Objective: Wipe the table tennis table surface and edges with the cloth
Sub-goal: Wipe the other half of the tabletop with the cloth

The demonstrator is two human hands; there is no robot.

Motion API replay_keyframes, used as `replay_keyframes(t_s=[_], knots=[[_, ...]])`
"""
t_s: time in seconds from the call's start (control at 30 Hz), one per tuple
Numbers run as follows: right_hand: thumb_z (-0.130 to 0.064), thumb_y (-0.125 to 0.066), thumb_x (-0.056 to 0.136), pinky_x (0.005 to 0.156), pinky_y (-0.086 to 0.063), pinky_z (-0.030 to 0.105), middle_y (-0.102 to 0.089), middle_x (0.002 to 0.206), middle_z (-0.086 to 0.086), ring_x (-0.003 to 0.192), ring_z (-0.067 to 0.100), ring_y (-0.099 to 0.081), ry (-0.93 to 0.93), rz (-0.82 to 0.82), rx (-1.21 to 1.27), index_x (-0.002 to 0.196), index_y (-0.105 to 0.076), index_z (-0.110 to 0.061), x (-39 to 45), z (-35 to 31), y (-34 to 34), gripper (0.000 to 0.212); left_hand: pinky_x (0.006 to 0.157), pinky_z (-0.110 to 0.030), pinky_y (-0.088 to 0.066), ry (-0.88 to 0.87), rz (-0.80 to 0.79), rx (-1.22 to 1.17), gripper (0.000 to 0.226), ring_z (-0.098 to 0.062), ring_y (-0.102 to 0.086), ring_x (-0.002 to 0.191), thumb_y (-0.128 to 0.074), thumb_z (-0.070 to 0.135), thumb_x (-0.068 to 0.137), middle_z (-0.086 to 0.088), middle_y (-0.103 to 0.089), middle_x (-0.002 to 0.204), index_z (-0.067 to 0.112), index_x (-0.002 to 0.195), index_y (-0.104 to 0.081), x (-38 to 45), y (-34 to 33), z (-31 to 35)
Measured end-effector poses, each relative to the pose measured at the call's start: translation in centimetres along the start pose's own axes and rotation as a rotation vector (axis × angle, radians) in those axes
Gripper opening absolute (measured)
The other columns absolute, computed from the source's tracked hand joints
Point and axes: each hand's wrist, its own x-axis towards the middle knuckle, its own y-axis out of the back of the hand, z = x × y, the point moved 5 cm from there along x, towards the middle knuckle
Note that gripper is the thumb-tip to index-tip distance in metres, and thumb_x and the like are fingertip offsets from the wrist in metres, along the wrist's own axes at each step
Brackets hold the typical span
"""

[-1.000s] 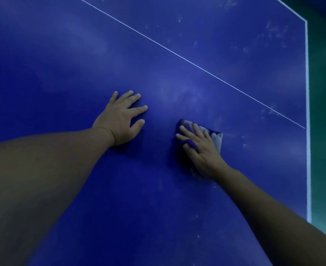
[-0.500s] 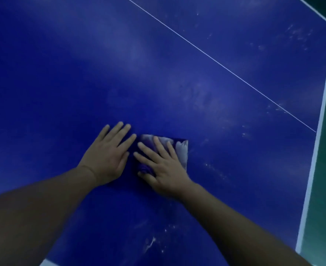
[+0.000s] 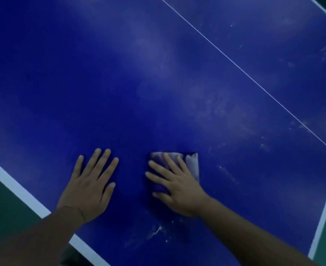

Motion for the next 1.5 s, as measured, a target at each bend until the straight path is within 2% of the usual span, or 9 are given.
replay_keyframes(t_s=[0.13, 0.27, 0.53, 0.7, 0.83, 1.07, 1.17, 1.3, 1.5], knots=[[-0.063, -0.022, 0.096, 0.122, 0.008, 0.054, -0.001, 0.162, -0.024, 0.151, 0.009, 0.022, -0.203, 0.007, 0.068, 0.154, -0.029, -0.041, -0.4, 7.3, 2.9, 0.062, 0.12, -0.06, -0.013, -0.013, 0.019, 0.018, 0.062, -0.029, -0.011, 0.155, -0.024, 0.045, 0.102, -0.009, -0.017, 0.167, 0.015, 0.157, -0.029, -0.2, -0.3, -0.3], [-0.067, -0.011, 0.095, 0.121, 0.015, 0.049, 0.004, 0.16, -0.026, 0.15, 0.01, 0.023, -0.391, 0.128, 0.141, 0.155, -0.028, -0.042, 4.4, 5.7, 4.4, 0.068, 0.121, -0.06, -0.011, -0.015, 0.005, 0.019, 0.062, -0.028, -0.007, 0.156, -0.022, 0.047, 0.102, -0.008, -0.014, 0.168, 0.018, 0.158, -0.024, -0.1, -0.4, -0.5], [-0.067, -0.014, 0.101, 0.118, 0.023, 0.037, -0.002, 0.161, -0.034, 0.151, 0.007, 0.019, -0.043, -0.052, 0.304, 0.154, -0.027, -0.045, -2.1, -3.9, -0.7, 0.059, 0.123, -0.059, -0.007, -0.035, -0.019, -0.011, 0.066, -0.026, 0.001, 0.156, -0.023, 0.05, 0.1, -0.007, -0.009, 0.168, 0.02, 0.158, -0.023, -0.3, -0.2, -0.4], [-0.069, -0.014, 0.096, 0.122, 0.015, 0.046, 0.002, 0.16, -0.034, 0.147, -0.002, 0.025, -0.269, -0.017, 0.37, 0.152, -0.023, -0.049, -1.3, -1.6, 0.7, 0.06, 0.123, -0.059, -0.005, -0.071, 0.006, -0.152, 0.064, -0.027, -0.005, 0.156, -0.025, 0.047, 0.099, -0.01, -0.018, 0.166, 0.017, 0.155, -0.036, -0.6, 0.5, -0.4], [-0.067, -0.014, 0.094, 0.12, 0.018, 0.05, 0.008, 0.16, -0.028, 0.145, 0.004, 0.033, -0.363, 0.059, 0.252, 0.155, -0.024, -0.045, 1.3, -7.7, -1.0, 0.066, 0.124, -0.056, -0.008, -0.108, 0.044, -0.265, 0.061, -0.03, -0.016, 0.154, -0.026, 0.04, 0.099, -0.014, -0.03, 0.162, 0.012, 0.149, -0.047, -1.1, 1.3, -0.3], [-0.064, -0.019, 0.101, 0.118, 0.021, 0.045, 0.005, 0.163, -0.027, 0.152, 0.015, 0.021, -0.128, -0.044, 0.086, 0.155, -0.021, -0.046, -6.1, -13.1, -5.3, 0.058, 0.124, -0.056, 0.0, -0.059, -0.067, -0.076, 0.067, -0.026, 0.002, 0.156, -0.007, 0.045, 0.098, -0.006, -0.007, 0.169, 0.022, 0.16, -0.02, -5.7, -0.3, 0.8], [-0.065, -0.019, 0.1, 0.119, 0.016, 0.049, 0.005, 0.162, -0.03, 0.151, 0.011, 0.023, -0.208, -0.063, 0.086, 0.154, -0.023, -0.048, -6.8, -10.3, -4.4, 0.057, 0.123, -0.056, 0.006, -0.056, -0.074, -0.046, 0.066, -0.027, 0.01, 0.155, -0.007, 0.047, 0.099, -0.006, 0.004, 0.168, 0.022, 0.16, -0.01, -7.8, -1.9, 1.2], [-0.069, -0.014, 0.098, 0.117, 0.021, 0.053, 0.01, 0.163, -0.023, 0.148, 0.015, 0.031, -0.422, 0.024, 0.087, 0.155, -0.018, -0.047, -3.1, -12.8, -4.6, 0.061, 0.123, -0.058, 0.002, -0.081, -0.027, -0.037, 0.065, -0.029, 0.003, 0.156, -0.014, 0.044, 0.099, -0.009, -0.004, 0.168, 0.021, 0.159, -0.014, -7.4, -2.3, 0.8], [-0.06, -0.036, 0.096, 0.118, 0.001, 0.059, -0.005, 0.169, -0.009, 0.155, 0.032, 0.006, -0.401, 0.109, -0.021, 0.158, -0.019, -0.041, -5.9, -20.8, -9.3, 0.067, 0.123, -0.056, 0.005, -0.093, -0.004, -0.037, 0.062, -0.029, 0.004, 0.155, -0.017, 0.043, 0.098, -0.009, 0.0, 0.166, 0.023, 0.156, -0.011, -7.5, -2.6, 0.6]])
